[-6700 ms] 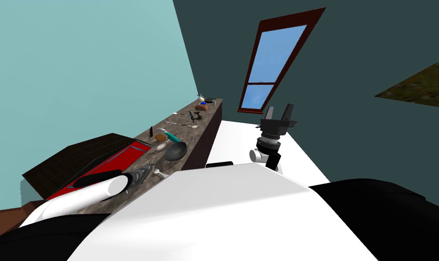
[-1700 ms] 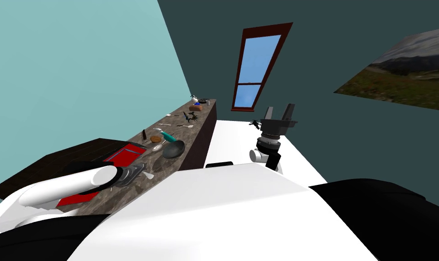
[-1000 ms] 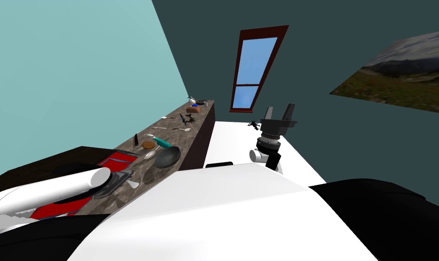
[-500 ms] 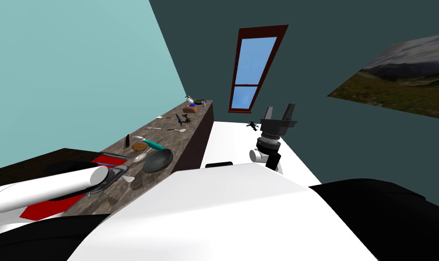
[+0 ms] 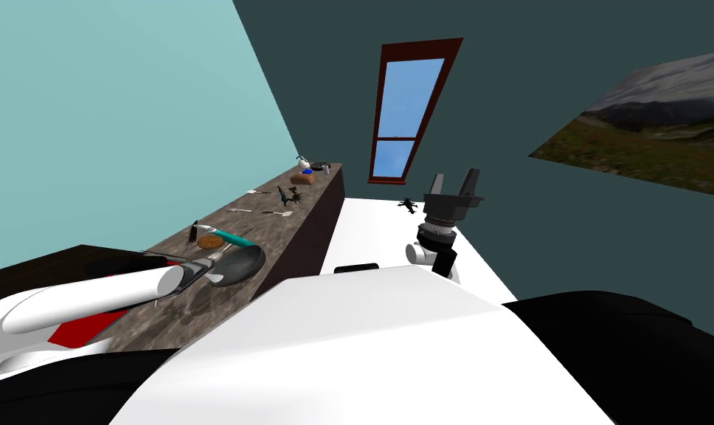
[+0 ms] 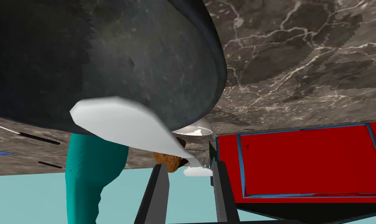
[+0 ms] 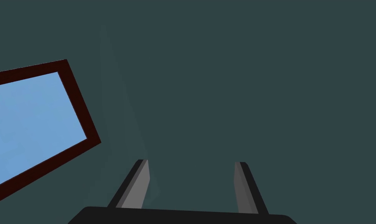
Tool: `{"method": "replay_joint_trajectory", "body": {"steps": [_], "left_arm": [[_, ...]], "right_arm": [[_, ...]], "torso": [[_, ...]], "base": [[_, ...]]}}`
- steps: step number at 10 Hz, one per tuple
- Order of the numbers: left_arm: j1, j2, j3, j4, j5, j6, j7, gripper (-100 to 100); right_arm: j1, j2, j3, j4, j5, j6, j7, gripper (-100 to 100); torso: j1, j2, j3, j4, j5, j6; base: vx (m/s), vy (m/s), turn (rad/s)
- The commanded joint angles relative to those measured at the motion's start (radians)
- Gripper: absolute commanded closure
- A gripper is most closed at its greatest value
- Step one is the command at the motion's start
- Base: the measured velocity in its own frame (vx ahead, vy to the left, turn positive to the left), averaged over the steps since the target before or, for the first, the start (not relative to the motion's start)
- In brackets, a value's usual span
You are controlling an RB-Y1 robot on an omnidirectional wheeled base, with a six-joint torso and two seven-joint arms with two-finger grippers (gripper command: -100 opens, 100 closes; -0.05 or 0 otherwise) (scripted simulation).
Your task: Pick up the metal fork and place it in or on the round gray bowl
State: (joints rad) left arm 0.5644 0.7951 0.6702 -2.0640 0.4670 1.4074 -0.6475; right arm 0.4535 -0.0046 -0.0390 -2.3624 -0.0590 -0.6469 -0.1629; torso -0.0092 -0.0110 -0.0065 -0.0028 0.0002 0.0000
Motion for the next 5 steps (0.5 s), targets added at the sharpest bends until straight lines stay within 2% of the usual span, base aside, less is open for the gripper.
{"method": "replay_joint_trajectory", "body": {"steps": [1, 2, 3, 4, 5], "left_arm": [[-0.002, 0.004, -0.007, -0.007, -0.005, -0.038, -0.007, 100], [-0.003, 0.006, -0.009, -0.009, -0.007, -0.048, -0.008, 100], [0.000, 0.002, -0.008, -0.009, -0.006, -0.037, -0.005, 100], [-0.001, 0.002, -0.009, -0.010, -0.007, -0.041, -0.006, -100], [-0.001, 0.002, -0.009, -0.010, -0.006, -0.041, -0.005, -100]], "right_arm": [[0.000, 0.000, 0.000, 0.000, 0.000, 0.000, 0.000, 0], [0.000, 0.000, 0.000, 0.000, 0.000, 0.000, 0.000, 0], [0.000, 0.000, 0.000, 0.000, 0.000, 0.000, 0.000, 0], [0.000, 0.000, 0.000, 0.000, 0.000, 0.000, 0.000, 0], [0.000, 0.000, 0.000, 0.000, 0.000, 0.000, 0.000, 0]], "torso": [[0.000, 0.000, 0.000, 0.000, 0.000, 0.000], [0.001, 0.000, 0.000, 0.000, 0.000, 0.000], [0.001, -0.001, 0.000, 0.000, 0.000, 0.001], [0.006, 0.000, 0.000, 0.000, 0.001, 0.000], [0.009, 0.001, 0.001, 0.000, 0.002, 0.000]], "base": [[0.026, -0.128, 0.004], [0.028, -0.128, 0.006], [0.013, -0.058, 0.001], [0.003, -0.012, 0.000], [0.002, -0.005, 0.001]]}}
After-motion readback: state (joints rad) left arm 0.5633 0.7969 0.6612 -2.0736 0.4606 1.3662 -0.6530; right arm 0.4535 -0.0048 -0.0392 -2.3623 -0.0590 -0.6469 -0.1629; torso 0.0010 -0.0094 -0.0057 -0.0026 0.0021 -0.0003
